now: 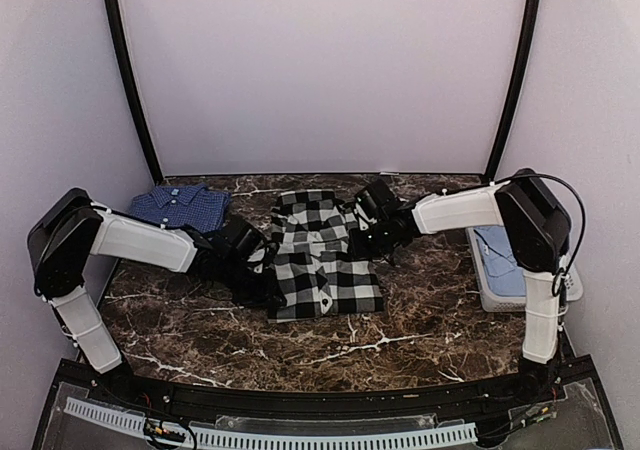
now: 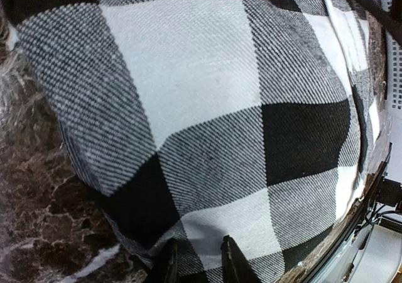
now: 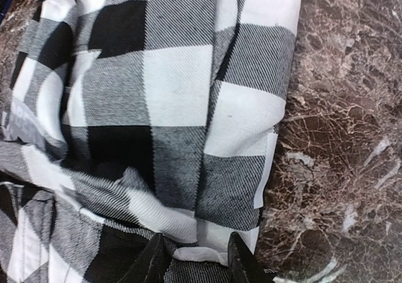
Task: Fold and stack the long sleeve shirts
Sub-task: Smooth out the 2/3-rectangle-folded shirt at the center of the board, then move the right arm to the center of the board with the 2/3-rectangle-folded shirt, then pick up the 2/3-rectangle-folded shirt from the center of the board, then fold the 2/3-rectangle-folded shirt at the center of the board, then smooth out the square-folded shirt at the center of the board, then pick up the square-folded shirt from the center of the board.
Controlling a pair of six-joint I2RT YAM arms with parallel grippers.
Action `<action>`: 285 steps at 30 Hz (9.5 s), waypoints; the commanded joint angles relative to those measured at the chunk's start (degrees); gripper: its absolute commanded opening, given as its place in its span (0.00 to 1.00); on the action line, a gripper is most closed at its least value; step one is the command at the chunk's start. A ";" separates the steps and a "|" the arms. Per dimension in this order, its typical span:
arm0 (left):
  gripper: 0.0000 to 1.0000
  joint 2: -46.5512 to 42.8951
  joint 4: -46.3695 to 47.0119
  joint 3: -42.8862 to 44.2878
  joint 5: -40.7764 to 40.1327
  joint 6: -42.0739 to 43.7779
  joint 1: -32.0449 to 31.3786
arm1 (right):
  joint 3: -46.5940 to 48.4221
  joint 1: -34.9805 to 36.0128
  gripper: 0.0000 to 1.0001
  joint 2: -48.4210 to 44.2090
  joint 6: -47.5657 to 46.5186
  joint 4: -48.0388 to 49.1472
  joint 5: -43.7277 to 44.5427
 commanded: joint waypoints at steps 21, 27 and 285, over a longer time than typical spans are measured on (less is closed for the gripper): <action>0.23 -4.99 -9.42 -2.13 -4.80 1.61 0.32 | -10.14 4.90 0.47 -17.72 -0.31 -0.98 -3.19; 0.23 -7.37 -11.00 -2.53 -4.74 1.82 0.28 | -8.54 14.92 0.43 -14.27 1.02 -3.28 0.07; 0.33 5.39 -3.78 14.18 1.09 5.42 8.32 | -29.25 12.85 0.46 -22.04 11.32 8.68 -7.21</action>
